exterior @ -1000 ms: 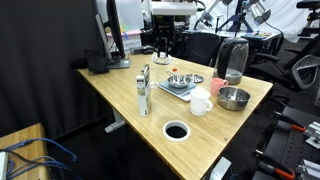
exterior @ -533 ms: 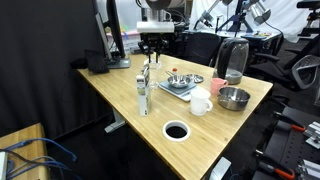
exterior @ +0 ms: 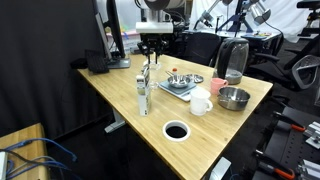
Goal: Put the lid on the jar on the table
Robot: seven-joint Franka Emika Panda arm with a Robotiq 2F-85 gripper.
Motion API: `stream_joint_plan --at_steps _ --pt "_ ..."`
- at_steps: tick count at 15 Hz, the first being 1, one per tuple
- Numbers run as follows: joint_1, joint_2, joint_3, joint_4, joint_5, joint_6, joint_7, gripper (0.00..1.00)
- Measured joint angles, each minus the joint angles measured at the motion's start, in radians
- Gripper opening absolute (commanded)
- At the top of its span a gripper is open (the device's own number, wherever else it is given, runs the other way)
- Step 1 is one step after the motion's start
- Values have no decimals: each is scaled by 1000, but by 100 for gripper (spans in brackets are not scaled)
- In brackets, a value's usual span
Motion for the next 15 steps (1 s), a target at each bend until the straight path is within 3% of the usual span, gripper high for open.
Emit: stream_joint_plan --at_steps 15 --pt "-1 104 -50 139 59 -42 60 8"
